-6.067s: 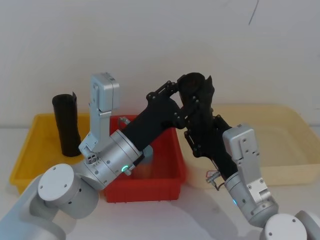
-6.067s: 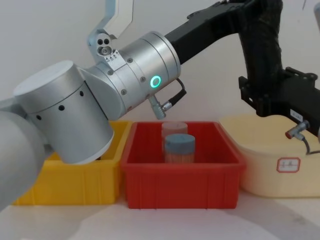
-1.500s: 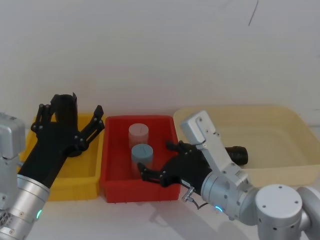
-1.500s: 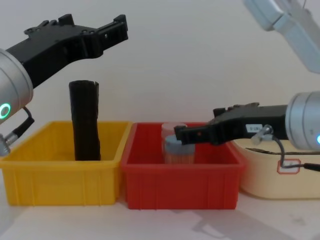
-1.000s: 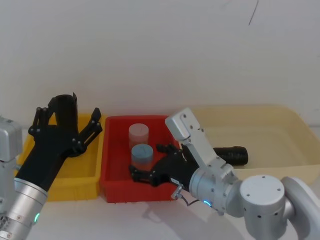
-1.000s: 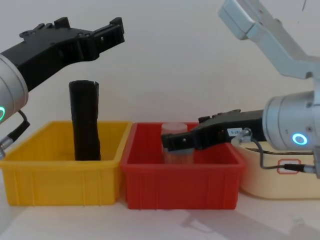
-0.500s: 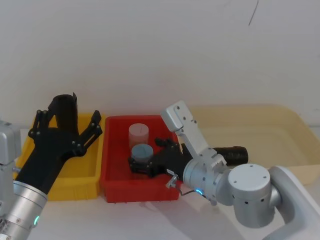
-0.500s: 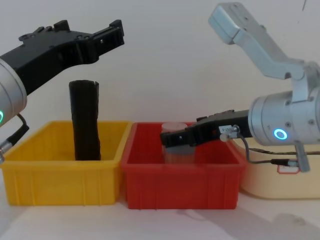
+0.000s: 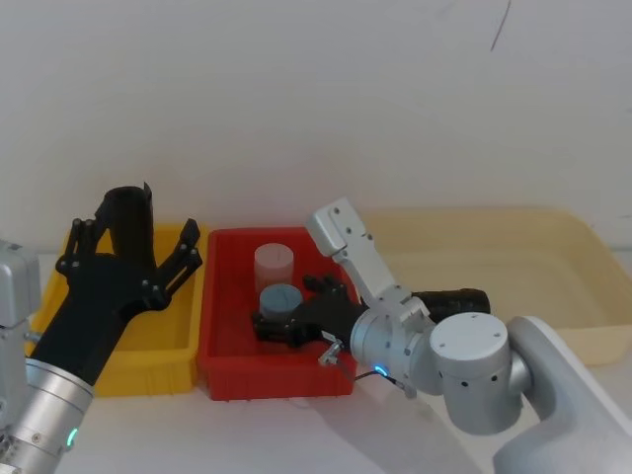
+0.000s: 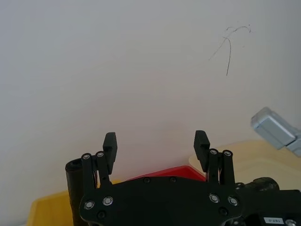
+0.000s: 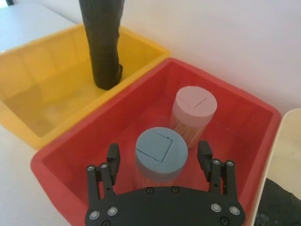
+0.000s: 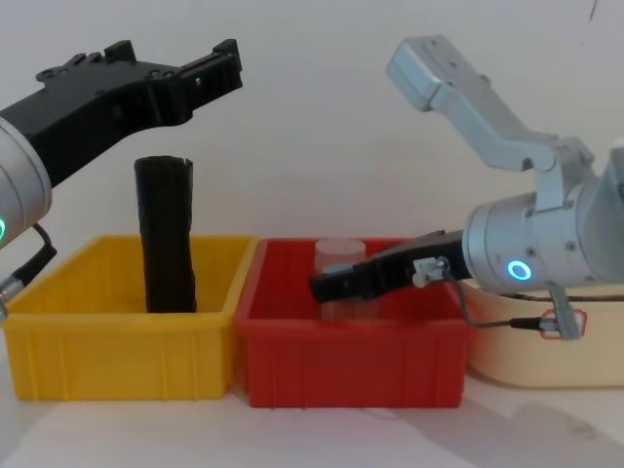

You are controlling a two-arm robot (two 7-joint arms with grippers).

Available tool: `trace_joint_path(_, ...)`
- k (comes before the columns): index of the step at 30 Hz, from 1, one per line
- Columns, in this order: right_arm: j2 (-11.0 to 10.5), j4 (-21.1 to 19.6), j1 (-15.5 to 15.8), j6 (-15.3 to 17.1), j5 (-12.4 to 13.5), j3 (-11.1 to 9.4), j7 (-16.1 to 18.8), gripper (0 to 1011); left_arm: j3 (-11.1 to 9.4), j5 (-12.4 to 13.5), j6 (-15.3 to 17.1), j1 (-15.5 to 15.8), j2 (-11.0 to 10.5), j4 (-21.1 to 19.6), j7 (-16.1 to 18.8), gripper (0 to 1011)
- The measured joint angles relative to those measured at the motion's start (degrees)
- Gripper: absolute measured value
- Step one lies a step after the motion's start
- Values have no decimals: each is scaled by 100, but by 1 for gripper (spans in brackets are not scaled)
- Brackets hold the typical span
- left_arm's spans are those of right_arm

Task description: Pick up the garbage bag with the one hand and transfer it to the other hand.

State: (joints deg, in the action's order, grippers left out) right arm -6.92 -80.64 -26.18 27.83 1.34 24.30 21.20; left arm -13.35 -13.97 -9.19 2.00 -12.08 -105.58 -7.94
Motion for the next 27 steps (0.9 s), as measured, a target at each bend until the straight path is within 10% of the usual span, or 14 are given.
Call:
trace_joint_path(9, 103, 375, -218, 134, 24, 27, -41, 993, 5, -5, -4, -5, 4, -1, -6, 1001)
trace_joint_path(27, 168, 481, -343, 216, 186, -51, -93, 666, 6, -6, -5, -11, 7, -1, -11, 1002)
